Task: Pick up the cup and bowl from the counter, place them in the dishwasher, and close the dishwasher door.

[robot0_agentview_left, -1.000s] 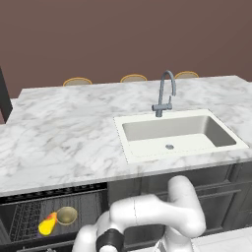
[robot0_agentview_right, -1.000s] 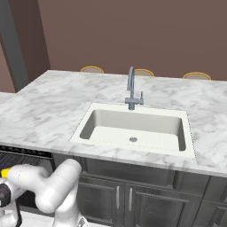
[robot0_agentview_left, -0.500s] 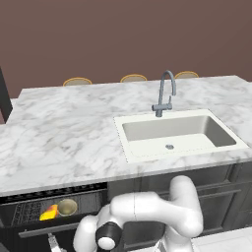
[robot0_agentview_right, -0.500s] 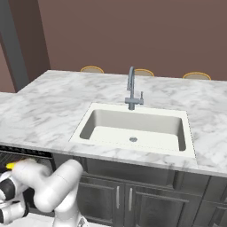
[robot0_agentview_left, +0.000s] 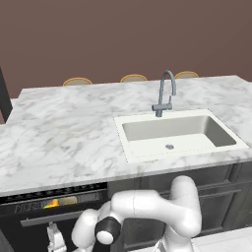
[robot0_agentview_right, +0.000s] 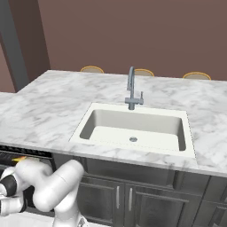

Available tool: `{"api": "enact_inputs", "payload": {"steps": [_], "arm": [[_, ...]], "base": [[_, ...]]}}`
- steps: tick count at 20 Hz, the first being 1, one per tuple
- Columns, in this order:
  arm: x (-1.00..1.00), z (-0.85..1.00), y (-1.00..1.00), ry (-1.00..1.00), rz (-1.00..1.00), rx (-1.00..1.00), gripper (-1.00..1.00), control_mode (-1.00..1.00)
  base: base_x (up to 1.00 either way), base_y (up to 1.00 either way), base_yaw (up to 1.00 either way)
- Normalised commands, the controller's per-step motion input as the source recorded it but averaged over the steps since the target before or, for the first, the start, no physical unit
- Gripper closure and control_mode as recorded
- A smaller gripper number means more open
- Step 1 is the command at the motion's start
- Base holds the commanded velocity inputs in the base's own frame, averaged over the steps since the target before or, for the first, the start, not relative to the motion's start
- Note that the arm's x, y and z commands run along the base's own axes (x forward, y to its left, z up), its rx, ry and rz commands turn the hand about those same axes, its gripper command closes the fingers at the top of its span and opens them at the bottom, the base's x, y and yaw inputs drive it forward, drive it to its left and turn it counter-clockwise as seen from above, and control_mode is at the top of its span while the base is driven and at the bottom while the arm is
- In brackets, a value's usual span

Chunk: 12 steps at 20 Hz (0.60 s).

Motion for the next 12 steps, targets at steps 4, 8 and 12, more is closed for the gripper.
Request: {"api": "enact_inputs", "payload": {"steps": [4, 8, 12], "arm": [[0.35, -0.43, 0.0, -0.06, -0.29, 0.75, -1.0, -1.0], [0.44, -0.47, 0.0, -0.01, -0.29, 0.75, -1.0, -1.0], [0.47, -0.52, 0.0, 0.0, -0.27, 0.72, -1.0, -1.0]], "base": [[0.0, 0.0, 0.0], [0.0, 0.0, 0.0], [0.0, 0.0, 0.0]]}}
